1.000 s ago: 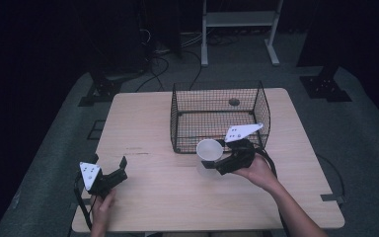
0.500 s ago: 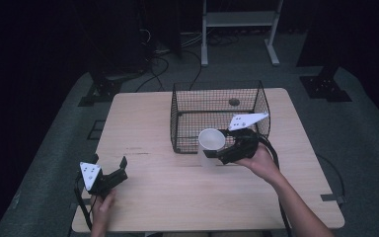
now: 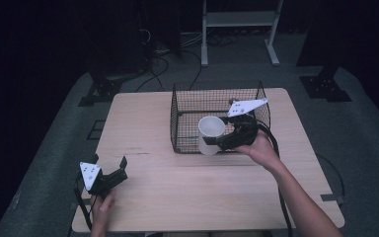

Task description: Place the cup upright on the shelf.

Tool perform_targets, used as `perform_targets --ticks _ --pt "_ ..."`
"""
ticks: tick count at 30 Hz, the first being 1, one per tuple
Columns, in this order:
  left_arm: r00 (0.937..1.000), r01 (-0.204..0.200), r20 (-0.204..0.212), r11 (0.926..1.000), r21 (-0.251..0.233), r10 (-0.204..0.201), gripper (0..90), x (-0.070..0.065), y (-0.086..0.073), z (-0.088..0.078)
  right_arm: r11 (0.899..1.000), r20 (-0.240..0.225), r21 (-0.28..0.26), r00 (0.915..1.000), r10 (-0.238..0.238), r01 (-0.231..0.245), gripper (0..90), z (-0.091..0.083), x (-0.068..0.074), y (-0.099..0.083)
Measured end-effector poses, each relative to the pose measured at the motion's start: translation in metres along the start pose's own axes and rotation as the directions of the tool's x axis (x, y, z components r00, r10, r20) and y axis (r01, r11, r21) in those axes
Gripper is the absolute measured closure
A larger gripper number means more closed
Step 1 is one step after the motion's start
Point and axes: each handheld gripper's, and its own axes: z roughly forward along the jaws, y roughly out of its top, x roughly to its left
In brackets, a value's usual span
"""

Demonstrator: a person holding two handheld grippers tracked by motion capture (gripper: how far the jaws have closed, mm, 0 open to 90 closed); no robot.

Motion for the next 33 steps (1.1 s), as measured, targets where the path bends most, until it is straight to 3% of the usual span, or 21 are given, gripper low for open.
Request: perform_targets --ticks 18,33 --pt "1.0000 0.000 0.000 1.0000 0.000 0.000 0.0 0.000 0.000 0.000 1.000 0.047 0.003 0.9989 -0.005 0.005 19.7 -0.001 -0.029 0.029" --pt "1.0000 0.003 0.000 1.0000 0.002 -0.003 0.0 0.000 0.000 0.000 1.000 0.095 0.019 0.9954 0.013 -0.015 19.7 0.015 -0.064 0.054"
